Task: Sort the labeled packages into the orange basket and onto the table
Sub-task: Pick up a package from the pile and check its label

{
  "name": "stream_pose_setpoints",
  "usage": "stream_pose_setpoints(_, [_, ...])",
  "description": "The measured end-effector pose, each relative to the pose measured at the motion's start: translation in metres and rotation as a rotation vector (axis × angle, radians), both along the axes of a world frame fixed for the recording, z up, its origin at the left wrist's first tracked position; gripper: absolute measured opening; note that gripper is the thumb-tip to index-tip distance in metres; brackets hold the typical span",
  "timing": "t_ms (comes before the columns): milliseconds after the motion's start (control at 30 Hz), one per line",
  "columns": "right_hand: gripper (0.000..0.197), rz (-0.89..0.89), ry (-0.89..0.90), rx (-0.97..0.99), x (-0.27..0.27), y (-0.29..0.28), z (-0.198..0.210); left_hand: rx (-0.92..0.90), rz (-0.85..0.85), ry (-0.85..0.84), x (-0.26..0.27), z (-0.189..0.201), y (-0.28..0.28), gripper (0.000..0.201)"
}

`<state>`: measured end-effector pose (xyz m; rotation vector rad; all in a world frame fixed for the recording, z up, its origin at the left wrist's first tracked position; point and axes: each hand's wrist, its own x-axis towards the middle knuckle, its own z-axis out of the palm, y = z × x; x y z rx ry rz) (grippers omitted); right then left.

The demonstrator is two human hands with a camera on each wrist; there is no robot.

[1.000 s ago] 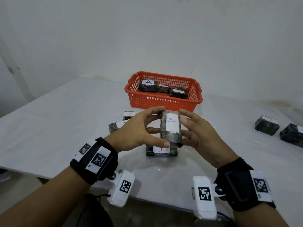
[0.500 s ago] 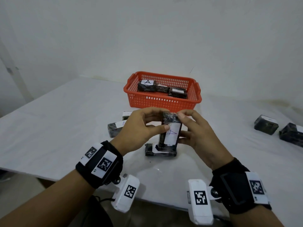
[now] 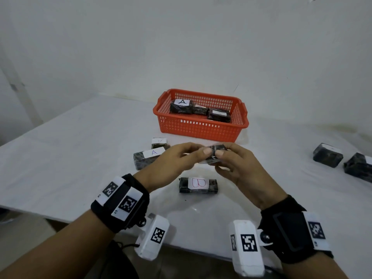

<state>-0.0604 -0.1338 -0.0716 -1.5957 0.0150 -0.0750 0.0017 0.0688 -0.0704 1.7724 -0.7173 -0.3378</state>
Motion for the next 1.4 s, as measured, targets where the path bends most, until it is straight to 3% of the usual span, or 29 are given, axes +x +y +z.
stream_pose_setpoints(167, [0.068, 0.094, 0.006, 0.005, 0.0, -0.006, 0.0, -0.087, 0.058, -0.039, 0.003, 0.002, -0.001, 0.061])
stream_pose_setpoints(300, [0.059, 0.054, -0.04, 0.002, 0.001, -0.005, 0.003, -0.08, 0.027, -0.022, 0.005, 0.004, 0.0, 0.063])
stream_pose_setpoints(433, [0.068, 0.01, -0.064, 0.012, 0.003, -0.005, 0.001, -0.026, -0.046, 0.018, 0.003, 0.007, -0.001, 0.048])
stream_pose_setpoints(500, [0.07, 0.031, -0.043, 0.027, 0.003, -0.004, 0.001, -0.028, -0.01, 0.002, 0.003, 0.008, -0.002, 0.051])
stream_pose_setpoints(633, [0.057, 0.035, -0.019, 0.046, 0.002, -0.002, 0.005, -0.064, 0.023, -0.02, 0.004, 0.009, -0.006, 0.05])
stream_pose_setpoints(733, [0.062, -0.001, -0.048, 0.018, 0.003, -0.003, 0.008, -0.079, -0.048, -0.002, 0.001, 0.012, -0.005, 0.044])
stream_pose_setpoints(967, [0.074, 0.016, -0.06, 0.014, 0.002, -0.002, 0.006, -0.109, 0.012, -0.009, 0.005, 0.009, -0.007, 0.057])
stream_pose_setpoints(1167, [0.069, -0.026, -0.093, -0.053, 0.003, -0.001, 0.006, -0.095, -0.031, 0.067, 0.003, 0.009, -0.009, 0.043])
stream_pose_setpoints(1267, [0.061, -0.008, -0.091, -0.056, 0.002, -0.003, 0.007, -0.232, 0.033, 0.227, 0.004, 0.008, -0.014, 0.034])
stream_pose_setpoints(1400, [0.039, -0.05, -0.083, -0.12, 0.0, -0.007, 0.003, -0.341, 0.026, 0.486, 0.002, 0.013, -0.017, 0.058])
